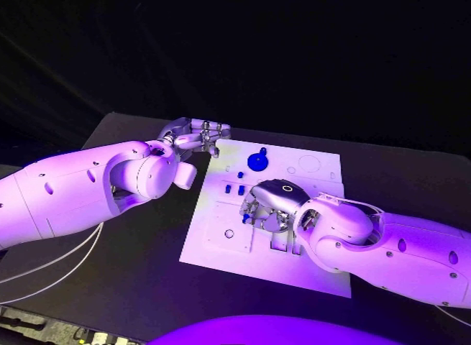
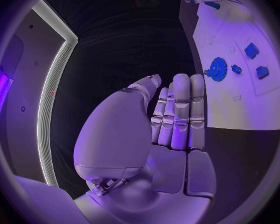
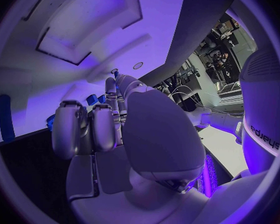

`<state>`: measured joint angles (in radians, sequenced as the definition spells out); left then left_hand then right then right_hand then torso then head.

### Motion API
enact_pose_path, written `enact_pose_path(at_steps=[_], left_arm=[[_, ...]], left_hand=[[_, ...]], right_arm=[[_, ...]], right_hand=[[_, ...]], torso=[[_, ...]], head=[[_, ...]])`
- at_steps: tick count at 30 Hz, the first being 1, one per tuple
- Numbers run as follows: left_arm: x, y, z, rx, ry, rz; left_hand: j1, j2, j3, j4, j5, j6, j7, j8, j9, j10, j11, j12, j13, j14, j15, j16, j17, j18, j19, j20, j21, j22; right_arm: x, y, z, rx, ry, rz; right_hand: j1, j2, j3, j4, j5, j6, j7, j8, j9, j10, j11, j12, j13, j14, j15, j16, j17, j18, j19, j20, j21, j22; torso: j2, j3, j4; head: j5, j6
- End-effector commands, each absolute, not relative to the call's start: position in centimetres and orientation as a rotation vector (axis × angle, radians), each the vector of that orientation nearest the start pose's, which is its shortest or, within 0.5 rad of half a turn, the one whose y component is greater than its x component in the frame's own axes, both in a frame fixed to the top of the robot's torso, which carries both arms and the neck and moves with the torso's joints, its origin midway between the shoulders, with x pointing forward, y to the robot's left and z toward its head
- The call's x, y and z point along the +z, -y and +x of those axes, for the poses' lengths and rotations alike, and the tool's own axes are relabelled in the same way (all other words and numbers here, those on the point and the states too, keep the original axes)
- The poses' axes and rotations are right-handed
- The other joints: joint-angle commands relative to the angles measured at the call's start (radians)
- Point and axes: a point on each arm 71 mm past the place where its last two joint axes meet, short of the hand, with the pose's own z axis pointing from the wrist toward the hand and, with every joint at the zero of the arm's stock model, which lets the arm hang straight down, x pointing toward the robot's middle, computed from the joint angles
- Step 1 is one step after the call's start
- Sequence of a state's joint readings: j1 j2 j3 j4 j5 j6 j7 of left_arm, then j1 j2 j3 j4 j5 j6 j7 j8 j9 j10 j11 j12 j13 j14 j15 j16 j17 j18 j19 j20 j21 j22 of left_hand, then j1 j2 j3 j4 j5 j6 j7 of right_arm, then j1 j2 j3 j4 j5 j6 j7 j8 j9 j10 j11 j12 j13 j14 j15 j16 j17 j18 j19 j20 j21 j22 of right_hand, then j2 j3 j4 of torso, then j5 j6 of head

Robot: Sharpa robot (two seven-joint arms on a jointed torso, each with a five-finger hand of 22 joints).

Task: Assemble the parts on the task board

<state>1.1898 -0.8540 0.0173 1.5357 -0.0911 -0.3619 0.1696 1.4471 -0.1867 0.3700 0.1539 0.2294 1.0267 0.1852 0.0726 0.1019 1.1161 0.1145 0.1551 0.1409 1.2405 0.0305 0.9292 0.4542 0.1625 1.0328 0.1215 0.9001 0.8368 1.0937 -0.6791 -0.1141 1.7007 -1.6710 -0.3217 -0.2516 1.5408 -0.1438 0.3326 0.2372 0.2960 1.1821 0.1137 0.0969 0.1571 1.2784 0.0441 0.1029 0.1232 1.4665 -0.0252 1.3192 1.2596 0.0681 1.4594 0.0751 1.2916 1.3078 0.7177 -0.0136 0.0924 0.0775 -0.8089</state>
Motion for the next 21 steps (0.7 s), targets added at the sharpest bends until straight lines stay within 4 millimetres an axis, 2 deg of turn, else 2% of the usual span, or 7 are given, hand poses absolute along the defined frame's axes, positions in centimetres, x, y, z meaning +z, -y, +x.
enact_pose_path(at_steps=[1, 21], left_arm=[[-17.39, -21.02, 49.25, -1.408, -1.565, -1.154], [-17.43, -21.13, 49.26, -1.403, -1.569, -1.157]], left_hand=[[0.000, 0.007, -0.004, 0.000, -0.002, -0.004, 0.000, -0.003, -0.001, -0.006, -0.001, 0.005, 0.001, -0.005, 0.000, -0.004, -0.001, 0.014, -0.005, 0.000, -0.004, -0.001], [0.000, 0.007, -0.005, 0.000, -0.002, -0.005, 0.001, -0.003, -0.002, -0.007, -0.001, 0.005, 0.001, -0.006, 0.000, -0.004, -0.002, 0.014, -0.006, 0.000, -0.006, -0.004]], right_arm=[[-23.34, 7.49, 39.96, 0.783, -1.712, -0.440], [-23.71, 7.43, 40.10, 0.762, -1.741, -0.462]], right_hand=[[-0.007, 0.003, 0.006, 0.001, 0.004, 0.006, 0.000, 0.002, -0.002, 0.004, 0.004, -0.003, -0.001, 0.050, -0.003, 0.006, 0.000, -0.016, 0.014, 0.000, 0.007, 0.192], [-0.013, 0.003, 0.006, -0.001, 0.004, 0.005, 0.000, 0.001, -0.001, 0.004, 0.004, -0.004, -0.001, 0.049, -0.003, 0.007, 0.000, -0.016, 0.014, 0.001, 0.007, 0.193]], torso=[[0.000, -0.0009, 0.0006], [-0.001, -0.0016, -0.0003]], head=[[0.000, 0.000], [0.004, -0.003]])
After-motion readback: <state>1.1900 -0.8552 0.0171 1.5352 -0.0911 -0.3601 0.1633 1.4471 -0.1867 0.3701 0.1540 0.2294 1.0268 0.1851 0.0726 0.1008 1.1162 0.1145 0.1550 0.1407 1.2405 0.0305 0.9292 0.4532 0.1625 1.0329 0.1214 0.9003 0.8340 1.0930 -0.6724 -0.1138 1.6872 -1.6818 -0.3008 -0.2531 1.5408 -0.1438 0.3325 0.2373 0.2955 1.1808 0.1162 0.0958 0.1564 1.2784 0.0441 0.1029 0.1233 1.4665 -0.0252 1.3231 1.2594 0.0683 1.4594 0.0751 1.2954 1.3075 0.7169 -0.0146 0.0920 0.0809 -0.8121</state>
